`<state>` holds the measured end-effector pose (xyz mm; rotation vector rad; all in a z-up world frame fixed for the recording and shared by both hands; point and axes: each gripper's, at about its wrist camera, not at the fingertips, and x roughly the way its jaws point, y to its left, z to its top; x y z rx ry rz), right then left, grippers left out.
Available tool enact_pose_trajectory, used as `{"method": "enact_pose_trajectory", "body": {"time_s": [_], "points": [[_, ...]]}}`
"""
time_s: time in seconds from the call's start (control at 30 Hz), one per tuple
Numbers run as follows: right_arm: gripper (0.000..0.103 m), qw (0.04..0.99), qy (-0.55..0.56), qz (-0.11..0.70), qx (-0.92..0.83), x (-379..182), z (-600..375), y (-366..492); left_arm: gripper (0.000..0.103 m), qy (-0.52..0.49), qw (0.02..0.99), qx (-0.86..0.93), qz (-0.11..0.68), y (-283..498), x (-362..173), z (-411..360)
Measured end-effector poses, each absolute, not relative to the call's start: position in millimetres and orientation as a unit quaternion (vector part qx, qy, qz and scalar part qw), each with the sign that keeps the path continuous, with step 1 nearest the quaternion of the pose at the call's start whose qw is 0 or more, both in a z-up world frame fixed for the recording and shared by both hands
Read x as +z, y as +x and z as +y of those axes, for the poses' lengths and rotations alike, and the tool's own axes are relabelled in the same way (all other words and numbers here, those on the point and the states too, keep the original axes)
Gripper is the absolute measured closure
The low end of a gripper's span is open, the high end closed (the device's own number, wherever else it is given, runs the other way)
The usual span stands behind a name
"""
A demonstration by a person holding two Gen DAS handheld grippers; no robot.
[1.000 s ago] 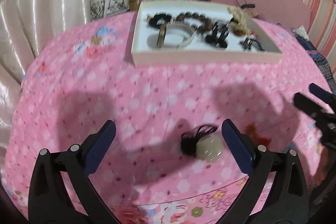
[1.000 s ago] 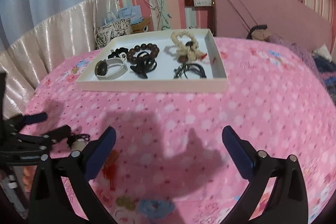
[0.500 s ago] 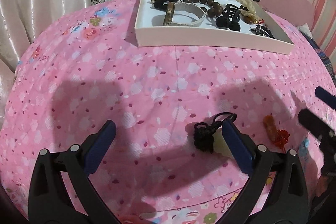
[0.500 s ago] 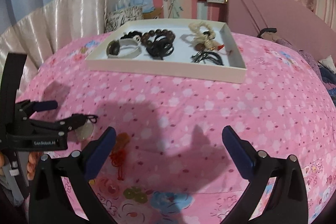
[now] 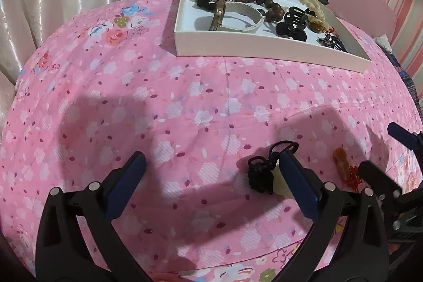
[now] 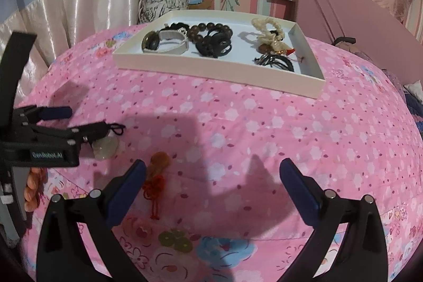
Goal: Organize jewelry
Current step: 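Grasp the black cord pendant with left tool while right tool grasps the red charm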
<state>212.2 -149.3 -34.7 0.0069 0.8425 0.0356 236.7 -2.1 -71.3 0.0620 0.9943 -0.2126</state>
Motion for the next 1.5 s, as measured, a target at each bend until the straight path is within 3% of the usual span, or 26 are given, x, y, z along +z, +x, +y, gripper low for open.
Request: {"method": "enact_pose_trajectory", "body": {"time_s": [0.43, 0.57, 0.77, 0.87, 1.03, 1.27, 1.5], "points": [[0.003, 0.902, -0.024, 0.431, 0.022, -46.1, -137.8, 212.3, 0.023, 0.039, 0.869, -0.106, 0.481, 236.5, -69.1, -2.9], [0.007, 0.902, -0.03, 0.429, 0.026, -44.9, -136.0, 211.3, 0.043, 0.035, 0.865, -0.118, 0.487, 235.7, -66.7, -3.1], [0.02, 0.898, -0.032, 0.437, 0.044, -47.0, -130.5, 211.3, 0.063, 0.054, 0.857, -0.131, 0.496, 228.4, -63.7, -9.0], [0.031, 0.897, -0.039, 0.437, 0.053, -46.4, -126.4, 209.4, 0.075, 0.059, 0.851, -0.141, 0.503, 224.5, -62.4, -11.2], [0.054, 0.893, -0.036, 0.442, 0.074, -44.3, -121.5, 206.5, 0.087, 0.07, 0.847, -0.144, 0.506, 218.4, -61.5, -15.2], [0.089, 0.89, -0.017, 0.445, 0.097, -43.1, -122.8, 207.0, 0.088, 0.05, 0.849, -0.145, 0.506, 219.4, -61.2, -9.0], [0.095, 0.897, -0.008, 0.435, 0.075, -40.9, -135.8, 211.4, 0.091, 0.007, 0.848, -0.157, 0.507, 226.0, -62.6, 0.0]]}}
